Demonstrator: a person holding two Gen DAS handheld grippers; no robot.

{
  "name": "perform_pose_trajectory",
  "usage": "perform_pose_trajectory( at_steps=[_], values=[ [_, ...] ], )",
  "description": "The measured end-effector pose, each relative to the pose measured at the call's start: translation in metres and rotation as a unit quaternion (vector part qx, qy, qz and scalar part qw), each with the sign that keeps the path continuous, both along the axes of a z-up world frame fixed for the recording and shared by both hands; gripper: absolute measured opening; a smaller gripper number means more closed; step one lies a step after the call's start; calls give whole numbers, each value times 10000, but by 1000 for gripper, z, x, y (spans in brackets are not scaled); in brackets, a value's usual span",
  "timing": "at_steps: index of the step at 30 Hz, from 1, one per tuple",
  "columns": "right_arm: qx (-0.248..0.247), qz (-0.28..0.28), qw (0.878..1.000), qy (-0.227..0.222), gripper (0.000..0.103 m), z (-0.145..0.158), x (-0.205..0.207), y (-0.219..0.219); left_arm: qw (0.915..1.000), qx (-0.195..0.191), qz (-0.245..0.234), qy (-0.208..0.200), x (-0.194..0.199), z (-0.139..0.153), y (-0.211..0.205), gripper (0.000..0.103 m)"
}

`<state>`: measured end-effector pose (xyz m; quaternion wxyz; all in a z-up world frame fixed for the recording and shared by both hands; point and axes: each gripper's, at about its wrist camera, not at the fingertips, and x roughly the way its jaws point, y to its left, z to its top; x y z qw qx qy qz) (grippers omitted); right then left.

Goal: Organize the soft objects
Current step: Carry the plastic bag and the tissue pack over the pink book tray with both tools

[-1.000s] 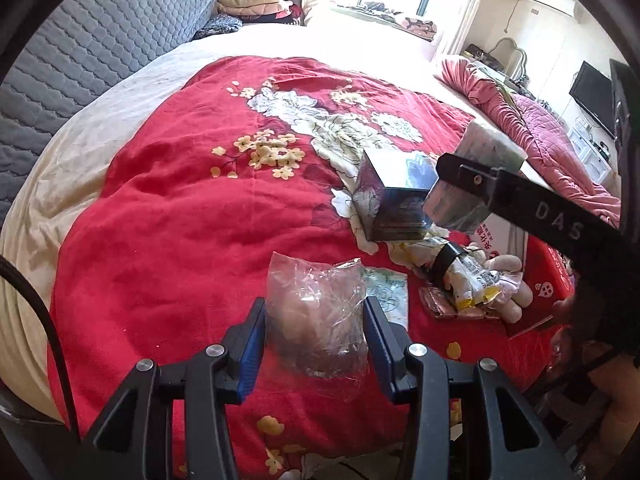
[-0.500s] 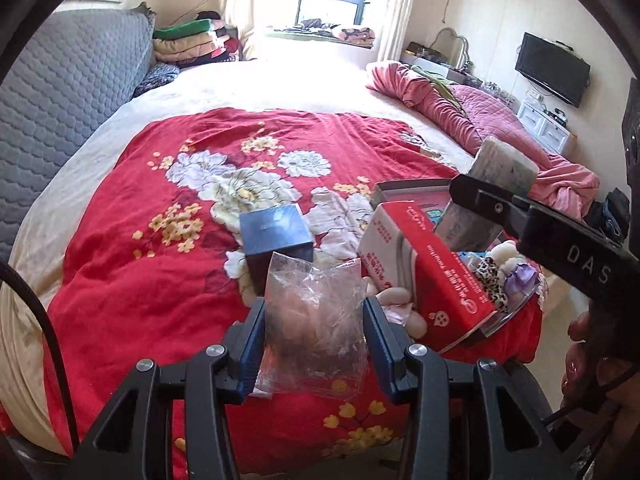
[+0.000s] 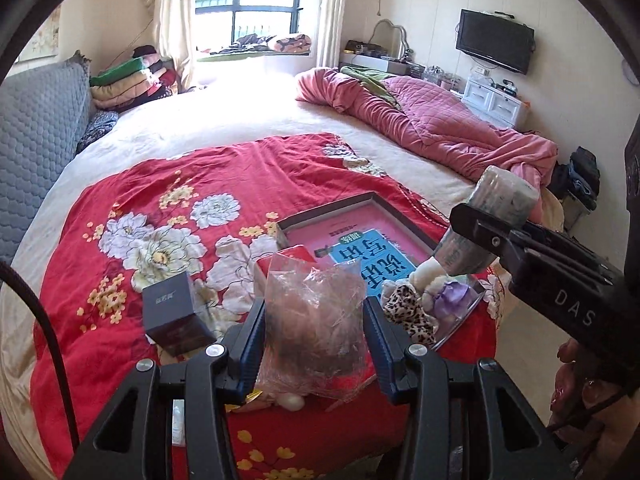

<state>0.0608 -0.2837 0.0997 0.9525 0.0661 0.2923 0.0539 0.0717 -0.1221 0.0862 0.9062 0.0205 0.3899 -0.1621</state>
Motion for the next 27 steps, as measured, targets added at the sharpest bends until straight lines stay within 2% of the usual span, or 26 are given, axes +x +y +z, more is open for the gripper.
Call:
perform_pose_trajectory(
  at_steps=[3, 12, 27],
  values=[
    [-90, -162, 9998, -60, 48, 2, -4, -16, 9999, 34, -126, 19, 5, 0, -19, 47],
    [128, -358, 9993, 25, 48, -12, -4, -54, 9989, 117, -417, 162, 18, -12, -60, 47],
    [499, -317, 9965, 598, 48, -60, 13, -74, 9952, 354, -651, 637, 40, -54, -92, 47]
  ],
)
